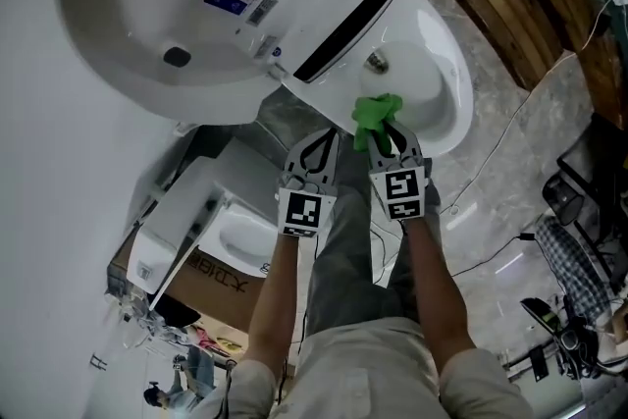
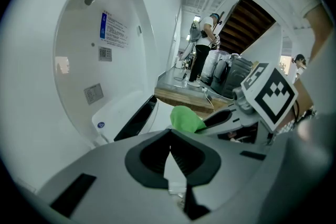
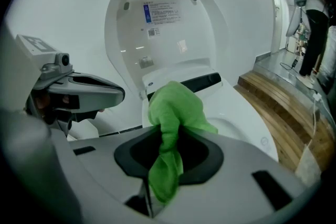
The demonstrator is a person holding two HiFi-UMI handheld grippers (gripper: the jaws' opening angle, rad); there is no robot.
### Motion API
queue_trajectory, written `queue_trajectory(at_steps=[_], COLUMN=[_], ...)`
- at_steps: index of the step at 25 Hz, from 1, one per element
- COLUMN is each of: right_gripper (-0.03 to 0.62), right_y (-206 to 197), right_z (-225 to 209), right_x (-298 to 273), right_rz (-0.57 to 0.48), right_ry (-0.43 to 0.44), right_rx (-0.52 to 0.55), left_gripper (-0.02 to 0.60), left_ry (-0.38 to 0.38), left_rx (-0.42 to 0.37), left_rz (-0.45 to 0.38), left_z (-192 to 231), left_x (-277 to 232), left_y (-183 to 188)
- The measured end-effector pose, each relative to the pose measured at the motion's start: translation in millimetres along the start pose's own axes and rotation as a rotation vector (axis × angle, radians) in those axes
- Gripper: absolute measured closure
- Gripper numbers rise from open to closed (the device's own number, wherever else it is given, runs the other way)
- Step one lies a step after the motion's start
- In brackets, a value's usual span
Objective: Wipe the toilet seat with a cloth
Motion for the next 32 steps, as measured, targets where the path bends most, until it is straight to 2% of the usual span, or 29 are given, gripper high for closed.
queue_trajectory(at_steps=[14, 27, 32], right_gripper=[0.499, 0.5, 0.502], right_y=[-21.1, -40.1, -42.8], right_z=[-7.7, -0.8, -0.8], right_x=[-81.3, -112.3, -113.2], right_rz=[0.062, 0.098, 0.083], right_ry=[0.046, 0.097, 0.1], right_rx=[0.041, 0.061, 0.039], left_gripper=[0.569, 0.569, 0.569], left_ry=[0.033, 0.078, 0.092], left_rx=[0.031, 0.055, 0.066], left_rz=[0.034, 0.059, 0.067], left_z=[6.5, 5.1, 0.6], left_x=[-41.6, -53.3, -51.4], left_y=[-47.8, -67.0, -70.3])
Point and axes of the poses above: the fingertips, and each gripper's own axes: x backward along the fingers, z to its left, y out of its top, the point moved 9 cm from there along x, backward along the fingers, and after that the axes turned 14 degrees about z, right-handed, at the moved point
